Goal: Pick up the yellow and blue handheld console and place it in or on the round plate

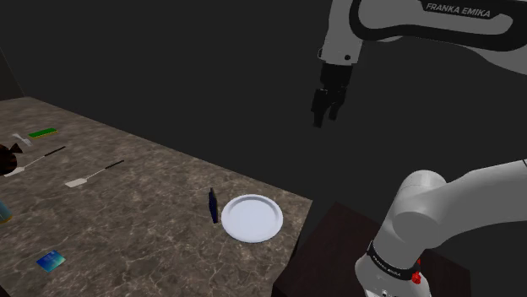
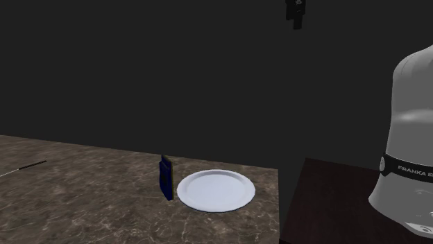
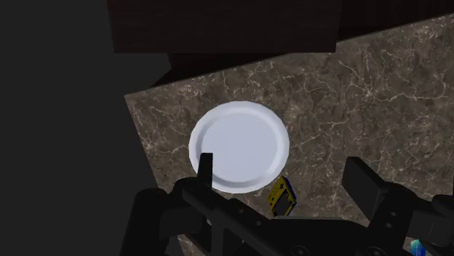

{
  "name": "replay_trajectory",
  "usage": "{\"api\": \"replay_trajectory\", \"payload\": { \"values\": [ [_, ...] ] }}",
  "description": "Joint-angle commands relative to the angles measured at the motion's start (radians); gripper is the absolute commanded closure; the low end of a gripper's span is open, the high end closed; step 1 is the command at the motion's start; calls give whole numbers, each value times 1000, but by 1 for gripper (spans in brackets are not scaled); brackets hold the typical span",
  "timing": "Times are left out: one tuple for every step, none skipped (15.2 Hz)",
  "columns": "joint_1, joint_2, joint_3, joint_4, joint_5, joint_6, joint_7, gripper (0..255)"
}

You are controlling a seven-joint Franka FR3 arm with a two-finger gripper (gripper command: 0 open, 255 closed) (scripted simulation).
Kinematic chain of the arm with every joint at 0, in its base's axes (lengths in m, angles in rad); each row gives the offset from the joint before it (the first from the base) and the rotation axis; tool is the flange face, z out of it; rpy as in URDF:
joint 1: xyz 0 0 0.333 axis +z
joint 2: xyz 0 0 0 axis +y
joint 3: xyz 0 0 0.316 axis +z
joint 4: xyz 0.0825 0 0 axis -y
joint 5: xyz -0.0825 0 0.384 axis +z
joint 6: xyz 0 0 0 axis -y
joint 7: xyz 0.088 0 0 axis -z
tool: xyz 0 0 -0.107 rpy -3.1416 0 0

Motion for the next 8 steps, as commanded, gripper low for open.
{"api": "replay_trajectory", "payload": {
  "values": [
    [0, 0, 0, 0, 0, 0, 0, 0],
    [2, 16, 5, -17, 4, 33, 3, 0],
    [5, 33, 11, -33, 8, 66, 6, 0],
    [7, 51, 16, -48, 12, 99, 8, 0],
    [9, 71, 22, -61, 16, 132, 11, 0],
    [12, 92, 27, -73, 20, 165, 14, 0],
    [14, 114, 33, -84, 23, 197, 16, 0],
    [17, 138, 38, -93, 26, 230, 19, 0]
  ]
}}
